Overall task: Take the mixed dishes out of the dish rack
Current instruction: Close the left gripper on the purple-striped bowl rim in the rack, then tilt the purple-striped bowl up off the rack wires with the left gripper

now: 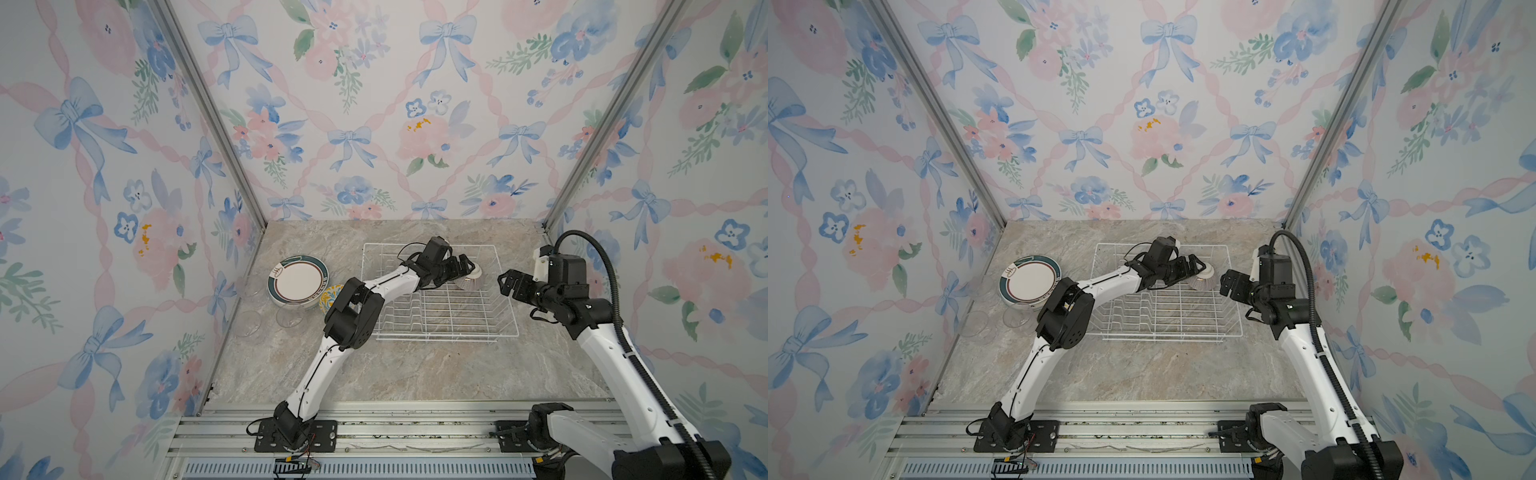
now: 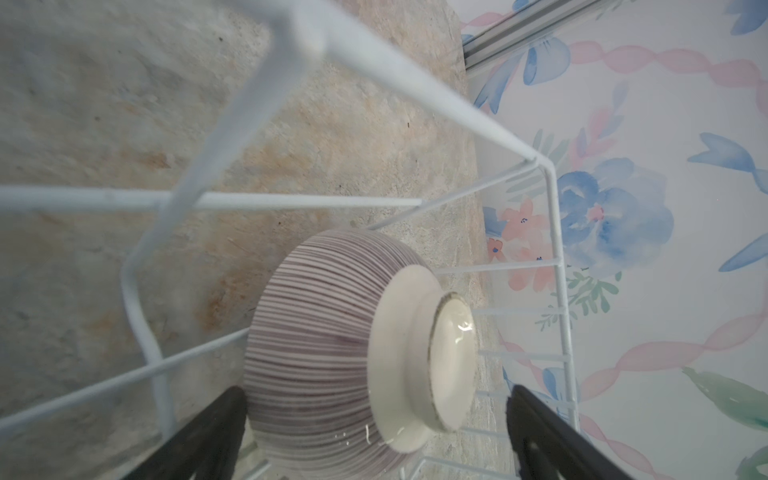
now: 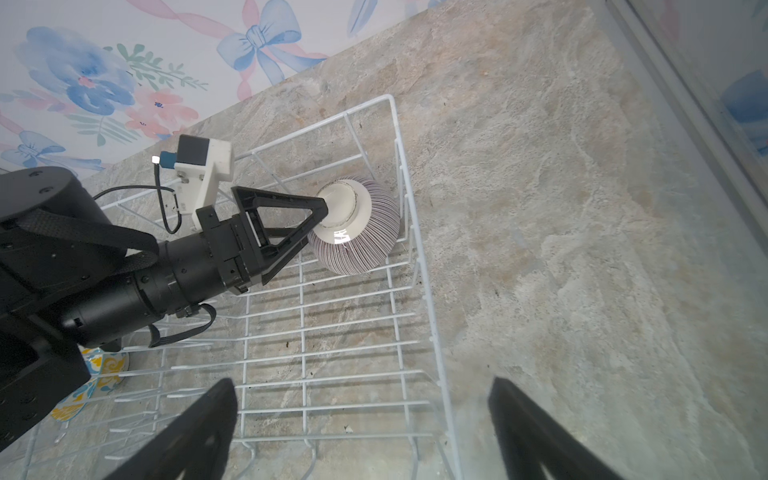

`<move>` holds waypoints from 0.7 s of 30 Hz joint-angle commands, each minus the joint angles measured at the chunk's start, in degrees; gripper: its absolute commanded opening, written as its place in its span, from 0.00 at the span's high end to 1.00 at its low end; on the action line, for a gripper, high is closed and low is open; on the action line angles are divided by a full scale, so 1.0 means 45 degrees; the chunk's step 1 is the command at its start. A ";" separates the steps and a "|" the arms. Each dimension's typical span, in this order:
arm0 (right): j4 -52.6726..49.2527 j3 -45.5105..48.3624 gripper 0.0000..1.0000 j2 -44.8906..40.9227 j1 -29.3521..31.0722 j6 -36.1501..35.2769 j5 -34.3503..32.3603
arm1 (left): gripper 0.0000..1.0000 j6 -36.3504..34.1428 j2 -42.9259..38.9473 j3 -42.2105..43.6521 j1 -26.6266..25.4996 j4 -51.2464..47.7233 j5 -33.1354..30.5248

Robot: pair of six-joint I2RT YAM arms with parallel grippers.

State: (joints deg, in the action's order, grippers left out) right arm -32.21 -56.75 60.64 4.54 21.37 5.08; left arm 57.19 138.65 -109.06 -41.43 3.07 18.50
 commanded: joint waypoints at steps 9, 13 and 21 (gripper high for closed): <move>-0.0275 0.0151 0.03 -0.0185 -0.0148 -0.0348 -0.0116 | 0.02 0.0758 -0.0555 0.0592 -0.0286 0.2873 0.0733; -0.0265 0.0172 0.03 -0.0142 -0.0171 -0.0373 -0.0114 | 0.02 0.0767 -0.0632 0.0729 -0.0340 0.3279 0.0669; -0.0318 0.0144 0.03 -0.0171 -0.0209 -0.0392 -0.0112 | 0.02 0.1369 -0.0154 0.0563 -0.0363 0.3641 0.0831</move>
State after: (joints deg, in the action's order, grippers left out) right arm -32.47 -56.73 60.64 4.19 20.49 5.10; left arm 61.98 138.45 -106.26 -42.06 15.77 20.08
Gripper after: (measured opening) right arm 0.967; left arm 0.980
